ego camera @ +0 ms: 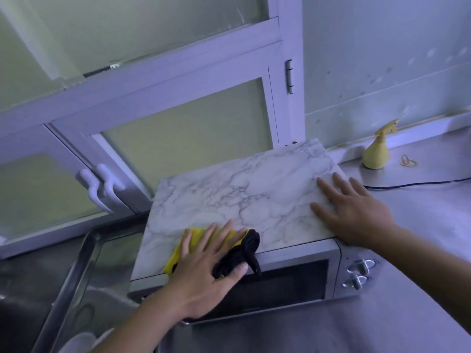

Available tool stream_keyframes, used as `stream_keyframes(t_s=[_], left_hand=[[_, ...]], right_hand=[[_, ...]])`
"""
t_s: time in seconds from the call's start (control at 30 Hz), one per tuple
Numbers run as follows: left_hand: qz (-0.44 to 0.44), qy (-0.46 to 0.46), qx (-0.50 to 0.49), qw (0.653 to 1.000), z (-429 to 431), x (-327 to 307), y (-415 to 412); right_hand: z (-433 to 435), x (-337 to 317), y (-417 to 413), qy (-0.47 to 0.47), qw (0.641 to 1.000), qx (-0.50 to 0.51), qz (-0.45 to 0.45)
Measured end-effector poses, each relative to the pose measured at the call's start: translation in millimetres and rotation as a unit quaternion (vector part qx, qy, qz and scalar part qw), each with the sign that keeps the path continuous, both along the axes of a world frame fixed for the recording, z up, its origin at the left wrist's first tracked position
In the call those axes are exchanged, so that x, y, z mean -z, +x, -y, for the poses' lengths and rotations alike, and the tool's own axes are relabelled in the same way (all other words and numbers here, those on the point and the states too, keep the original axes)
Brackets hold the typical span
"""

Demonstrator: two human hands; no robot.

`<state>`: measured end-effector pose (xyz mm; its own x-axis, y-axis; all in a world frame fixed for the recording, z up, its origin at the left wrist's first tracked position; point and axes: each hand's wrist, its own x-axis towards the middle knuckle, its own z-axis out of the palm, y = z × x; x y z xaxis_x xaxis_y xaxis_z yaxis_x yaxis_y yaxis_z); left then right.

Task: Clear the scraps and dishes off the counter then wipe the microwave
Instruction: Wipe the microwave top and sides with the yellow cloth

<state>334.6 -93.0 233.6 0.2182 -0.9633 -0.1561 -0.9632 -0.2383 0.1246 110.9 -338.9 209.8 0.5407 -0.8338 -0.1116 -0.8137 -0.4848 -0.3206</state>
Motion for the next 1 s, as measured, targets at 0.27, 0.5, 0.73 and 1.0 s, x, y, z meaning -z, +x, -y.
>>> stream_keyframes(t_s=[0.27,0.5,0.73,1.0], left_hand=[[0.008,0.028,-0.119,0.992,132.0,-0.2,60.7],[0.001,0.043,-0.205,0.978,247.3,-5.1,97.9],[0.003,0.064,-0.17,0.983,224.8,-10.7,64.2],[-0.007,-0.007,-0.012,1.0,81.0,2.2,-37.5]], right_hand=[[-4.7,6.4,-3.6,-0.045,0.997,0.004,0.063],[-7.6,6.0,-2.6,-0.104,0.989,0.014,0.103],[-13.5,4.3,-9.3,-0.108,0.966,0.073,0.224],[-13.8,0.0,-11.2,-0.064,0.977,0.068,0.194]])
